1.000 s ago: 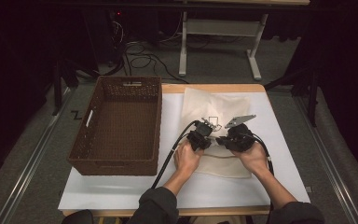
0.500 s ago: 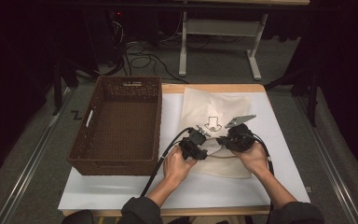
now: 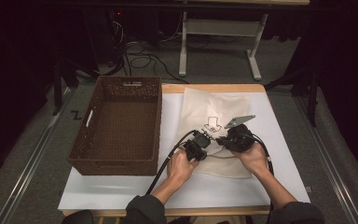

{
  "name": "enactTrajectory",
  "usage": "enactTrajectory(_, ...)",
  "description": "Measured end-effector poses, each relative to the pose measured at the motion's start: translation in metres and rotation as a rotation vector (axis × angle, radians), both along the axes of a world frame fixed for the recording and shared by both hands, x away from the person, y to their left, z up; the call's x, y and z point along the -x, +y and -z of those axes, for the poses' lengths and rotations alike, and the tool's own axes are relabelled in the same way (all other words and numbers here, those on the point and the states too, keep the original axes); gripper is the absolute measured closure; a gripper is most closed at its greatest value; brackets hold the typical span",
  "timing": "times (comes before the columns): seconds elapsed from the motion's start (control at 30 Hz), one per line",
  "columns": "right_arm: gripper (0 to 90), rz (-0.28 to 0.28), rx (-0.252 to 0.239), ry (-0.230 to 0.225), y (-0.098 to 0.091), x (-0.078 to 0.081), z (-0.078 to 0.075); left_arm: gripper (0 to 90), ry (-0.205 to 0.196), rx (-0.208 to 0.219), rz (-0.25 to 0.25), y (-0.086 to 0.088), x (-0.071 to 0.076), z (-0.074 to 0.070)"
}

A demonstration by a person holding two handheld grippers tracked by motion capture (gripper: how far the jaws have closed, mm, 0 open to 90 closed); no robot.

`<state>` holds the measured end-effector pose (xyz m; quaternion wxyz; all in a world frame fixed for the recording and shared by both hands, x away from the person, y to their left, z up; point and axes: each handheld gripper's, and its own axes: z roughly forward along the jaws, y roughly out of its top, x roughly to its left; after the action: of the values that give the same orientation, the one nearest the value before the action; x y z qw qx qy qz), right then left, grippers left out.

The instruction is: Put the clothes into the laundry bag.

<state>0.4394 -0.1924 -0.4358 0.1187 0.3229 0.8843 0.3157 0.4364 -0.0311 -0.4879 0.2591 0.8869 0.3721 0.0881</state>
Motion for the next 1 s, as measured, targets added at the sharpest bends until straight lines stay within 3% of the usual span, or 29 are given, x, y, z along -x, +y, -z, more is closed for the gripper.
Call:
enactTrajectory(0.17,87.5,-0.001,0.0,0.001,0.0,0.0,0.0,86.4,0.016,0.045,-0.032,-0.005,-0.015,0.0)
enactTrajectory(0.37,87.6,0.003,0.002,0.006,-0.002,0.001,0.0,86.3,0.002,0.09,-0.07,-0.011,-0.027,-0.002)
enactTrajectory(0.53,87.7,0.001,0.003,0.007,-0.003,0.001,0.0,85.2,-0.016,0.115,-0.094,-0.013,-0.032,-0.003)
enactTrajectory(0.63,87.6,0.0,0.002,0.009,-0.004,0.0,0.0,82.7,-0.021,0.132,-0.081,-0.012,-0.03,-0.008)
enactTrajectory(0.73,87.6,0.006,-0.008,0.016,-0.004,0.0,0.0,83.8,-0.044,0.109,-0.072,-0.012,-0.027,-0.011)
enactTrajectory(0.83,87.6,0.002,-0.005,0.01,-0.004,0.0,0.0,85.7,-0.047,0.099,-0.094,-0.014,-0.035,-0.008)
enactTrajectory(1.0,87.7,0.001,0.012,0.014,-0.002,-0.001,0.001,85.3,-0.092,0.077,-0.126,-0.024,-0.043,-0.001)
